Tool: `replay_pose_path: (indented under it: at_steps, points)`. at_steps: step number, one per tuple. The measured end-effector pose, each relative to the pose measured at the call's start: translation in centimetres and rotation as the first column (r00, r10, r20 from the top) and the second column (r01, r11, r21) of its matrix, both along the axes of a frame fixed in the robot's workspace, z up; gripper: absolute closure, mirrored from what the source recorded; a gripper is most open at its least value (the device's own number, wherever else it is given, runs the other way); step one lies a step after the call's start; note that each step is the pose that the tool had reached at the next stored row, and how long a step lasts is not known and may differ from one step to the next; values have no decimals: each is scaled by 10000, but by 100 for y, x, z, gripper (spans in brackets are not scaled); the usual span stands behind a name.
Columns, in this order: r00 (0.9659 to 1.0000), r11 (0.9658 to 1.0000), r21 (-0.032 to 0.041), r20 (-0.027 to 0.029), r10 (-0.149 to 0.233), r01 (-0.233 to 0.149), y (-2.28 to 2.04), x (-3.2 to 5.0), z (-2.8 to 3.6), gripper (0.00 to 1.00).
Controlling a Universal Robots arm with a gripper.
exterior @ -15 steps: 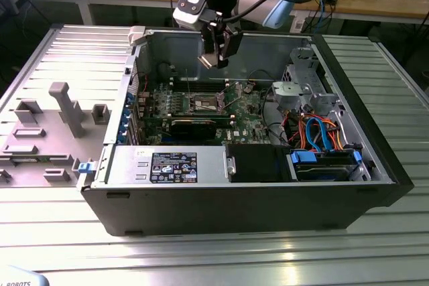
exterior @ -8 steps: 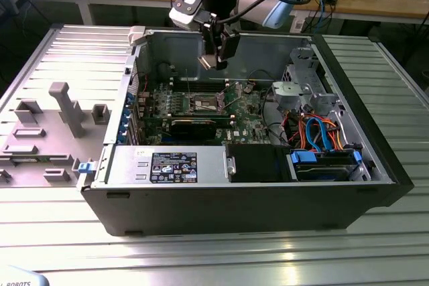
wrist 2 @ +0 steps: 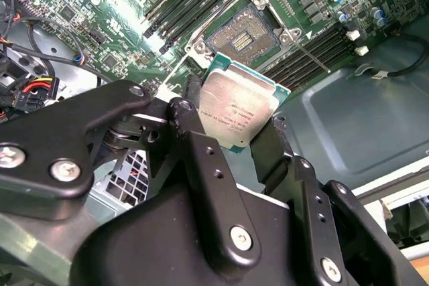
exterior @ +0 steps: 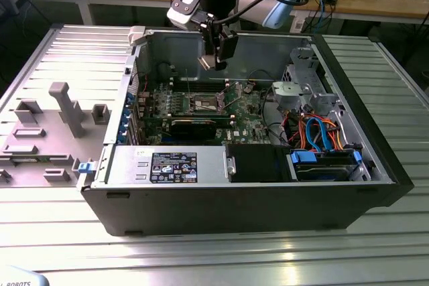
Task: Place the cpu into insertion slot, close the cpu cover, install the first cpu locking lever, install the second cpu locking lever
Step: 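Place the cpu into insertion slot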
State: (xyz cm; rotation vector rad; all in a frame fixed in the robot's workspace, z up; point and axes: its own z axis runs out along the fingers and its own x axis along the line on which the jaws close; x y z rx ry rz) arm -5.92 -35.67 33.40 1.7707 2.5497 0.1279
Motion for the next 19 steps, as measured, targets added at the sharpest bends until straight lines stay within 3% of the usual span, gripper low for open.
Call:
replay_pose_path:
  at_steps: [12, 16, 17, 18, 19]
  points:
    - [10000, 10000, 1, 0, -14, 14, 0, 0, 0, 46]
    - [9971, 9971, 0, 0, -763, 763, 0, 0, -12, 46]
    - [9957, 9957, 1, 0, -924, 924, 0, 0, -14, 46]
    - [9917, 9917, 0, -1, -1286, 1286, 0, 0, -14, 46]
    - [9906, 9906, 1, 0, -1367, 1367, 0, 0, -15, 46]
